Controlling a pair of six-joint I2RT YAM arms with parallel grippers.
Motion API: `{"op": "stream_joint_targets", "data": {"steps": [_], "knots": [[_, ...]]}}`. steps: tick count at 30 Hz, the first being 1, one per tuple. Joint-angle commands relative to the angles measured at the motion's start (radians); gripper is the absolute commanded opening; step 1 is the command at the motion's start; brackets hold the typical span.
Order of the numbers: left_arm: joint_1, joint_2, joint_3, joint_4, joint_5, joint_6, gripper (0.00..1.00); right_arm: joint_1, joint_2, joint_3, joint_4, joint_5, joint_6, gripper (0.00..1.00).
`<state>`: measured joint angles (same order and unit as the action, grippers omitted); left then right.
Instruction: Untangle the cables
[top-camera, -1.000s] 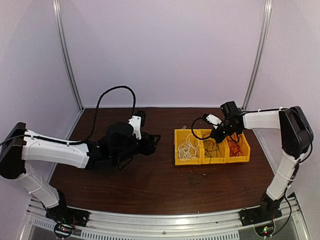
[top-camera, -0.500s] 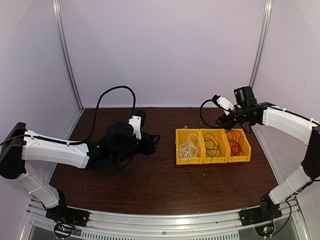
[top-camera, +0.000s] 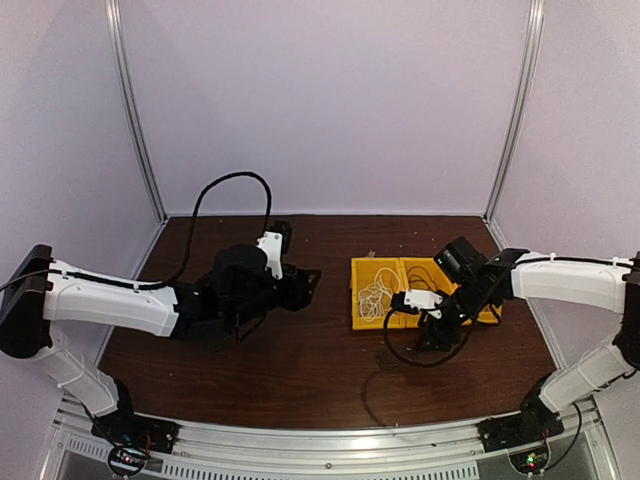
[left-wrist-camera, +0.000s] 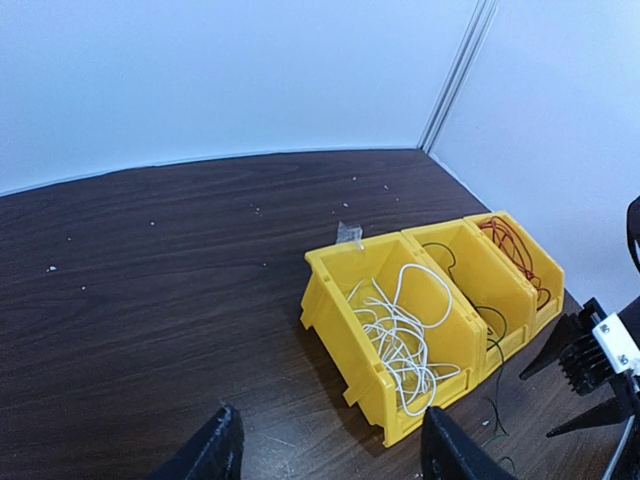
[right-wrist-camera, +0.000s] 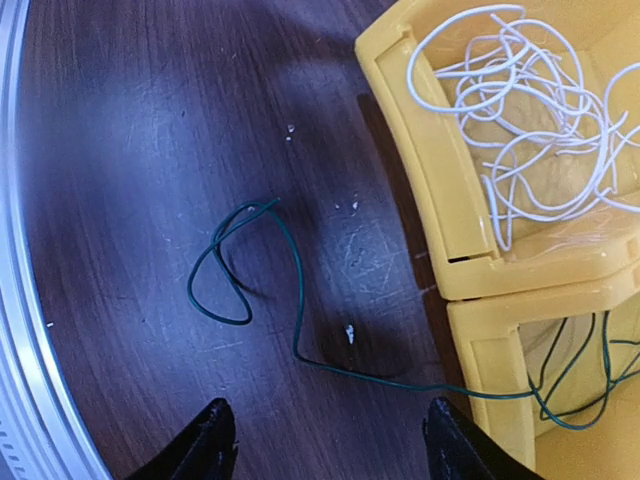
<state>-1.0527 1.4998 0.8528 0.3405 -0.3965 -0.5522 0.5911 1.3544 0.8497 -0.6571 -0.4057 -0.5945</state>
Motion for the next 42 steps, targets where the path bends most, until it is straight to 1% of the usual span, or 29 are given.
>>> {"op": "stream_joint_targets", "data": {"steps": [1, 5, 9, 11, 12, 14, 15, 17, 18, 20, 23, 25, 30, 33, 38, 42], "knots": [[0.004, -0.020, 0.002, 0.020, -0.004, -0.004, 0.62, 0.024, 0.078, -0.002, 0.024, -0.029, -0.005, 0.68], [0.004, -0.031, -0.008, 0.022, -0.009, -0.009, 0.62, 0.067, 0.146, -0.019, 0.077, -0.039, 0.001, 0.70], [0.005, -0.040, -0.018, 0.020, -0.016, -0.009, 0.62, 0.100, 0.211, 0.001, 0.096, -0.067, 0.013, 0.73], [0.005, -0.043, -0.023, 0.023, -0.017, -0.011, 0.62, 0.110, 0.235, 0.013, 0.105, -0.067, 0.025, 0.73], [0.004, -0.044, -0.027, 0.026, -0.016, -0.012, 0.62, 0.115, 0.243, 0.016, 0.117, -0.063, 0.035, 0.70], [0.005, -0.044, -0.034, 0.030, -0.015, -0.015, 0.62, 0.119, 0.257, 0.029, 0.128, -0.066, 0.049, 0.59], [0.005, -0.042, -0.036, 0.034, -0.015, -0.016, 0.62, 0.119, 0.263, 0.039, 0.126, -0.071, 0.055, 0.51], [0.004, -0.042, -0.042, 0.042, -0.012, -0.020, 0.62, 0.118, 0.261, 0.050, 0.129, -0.068, 0.069, 0.26], [0.003, -0.041, -0.044, 0.045, -0.010, -0.021, 0.62, 0.117, 0.253, 0.054, 0.127, -0.066, 0.071, 0.15], [0.004, -0.039, -0.046, 0.048, -0.010, -0.021, 0.62, 0.114, 0.211, 0.054, 0.121, -0.053, 0.073, 0.00], [0.004, -0.043, -0.049, 0.046, -0.012, -0.016, 0.62, 0.081, 0.120, 0.065, 0.086, -0.040, 0.068, 0.00], [0.005, -0.048, -0.053, 0.046, -0.017, -0.013, 0.62, 0.044, 0.056, 0.104, 0.043, -0.015, 0.051, 0.00], [0.005, -0.050, -0.061, 0.049, -0.030, -0.005, 0.62, -0.089, -0.010, 0.212, -0.025, 0.042, -0.002, 0.00], [0.006, -0.047, -0.061, 0.057, -0.031, -0.005, 0.62, -0.146, 0.009, 0.244, -0.005, 0.107, -0.017, 0.00], [0.005, -0.043, -0.049, 0.038, -0.039, -0.009, 0.62, -0.187, 0.116, 0.236, 0.116, 0.182, 0.009, 0.00], [0.006, -0.060, -0.029, -0.075, -0.114, -0.042, 0.63, -0.196, 0.236, 0.247, 0.169, 0.217, 0.033, 0.00]]}}
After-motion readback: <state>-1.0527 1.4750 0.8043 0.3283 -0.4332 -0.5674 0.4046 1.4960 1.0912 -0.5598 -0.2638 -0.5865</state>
